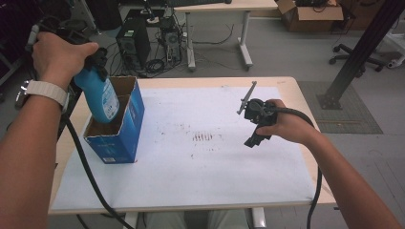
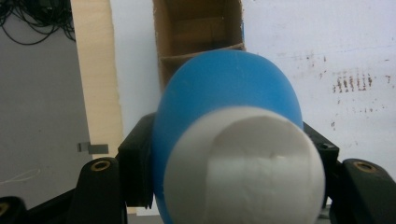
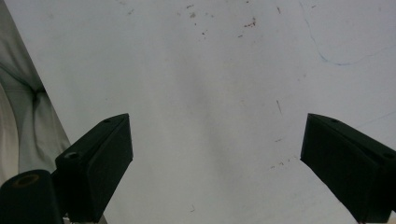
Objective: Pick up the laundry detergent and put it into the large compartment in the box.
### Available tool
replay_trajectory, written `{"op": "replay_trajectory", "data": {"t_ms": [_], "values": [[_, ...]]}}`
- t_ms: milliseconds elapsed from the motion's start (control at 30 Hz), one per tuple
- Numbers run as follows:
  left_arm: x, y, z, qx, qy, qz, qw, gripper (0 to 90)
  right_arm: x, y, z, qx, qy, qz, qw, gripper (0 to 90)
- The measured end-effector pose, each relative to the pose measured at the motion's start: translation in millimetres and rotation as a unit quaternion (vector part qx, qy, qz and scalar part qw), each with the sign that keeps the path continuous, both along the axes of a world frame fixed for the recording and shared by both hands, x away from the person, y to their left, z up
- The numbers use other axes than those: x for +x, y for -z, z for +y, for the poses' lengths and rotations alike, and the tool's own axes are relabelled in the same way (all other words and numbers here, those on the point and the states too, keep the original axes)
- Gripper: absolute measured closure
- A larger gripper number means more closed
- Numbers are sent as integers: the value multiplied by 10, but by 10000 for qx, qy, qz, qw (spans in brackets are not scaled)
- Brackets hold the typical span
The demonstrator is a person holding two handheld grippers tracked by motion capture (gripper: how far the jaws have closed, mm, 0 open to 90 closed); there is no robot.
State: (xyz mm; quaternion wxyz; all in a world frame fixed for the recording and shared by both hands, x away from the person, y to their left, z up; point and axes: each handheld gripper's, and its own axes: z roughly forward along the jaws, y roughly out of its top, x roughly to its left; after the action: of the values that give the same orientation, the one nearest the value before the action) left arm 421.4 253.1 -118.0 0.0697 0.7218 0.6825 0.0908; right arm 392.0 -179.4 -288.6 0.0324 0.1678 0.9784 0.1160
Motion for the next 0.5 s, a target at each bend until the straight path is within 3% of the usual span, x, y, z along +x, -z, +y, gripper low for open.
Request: {"op": "replay_trajectory", "data": {"t_ms": [500], "values": [[52,383,46,8,-63,-4,10000,371,5,-3,-11,11,24,5,10000,91]]}}
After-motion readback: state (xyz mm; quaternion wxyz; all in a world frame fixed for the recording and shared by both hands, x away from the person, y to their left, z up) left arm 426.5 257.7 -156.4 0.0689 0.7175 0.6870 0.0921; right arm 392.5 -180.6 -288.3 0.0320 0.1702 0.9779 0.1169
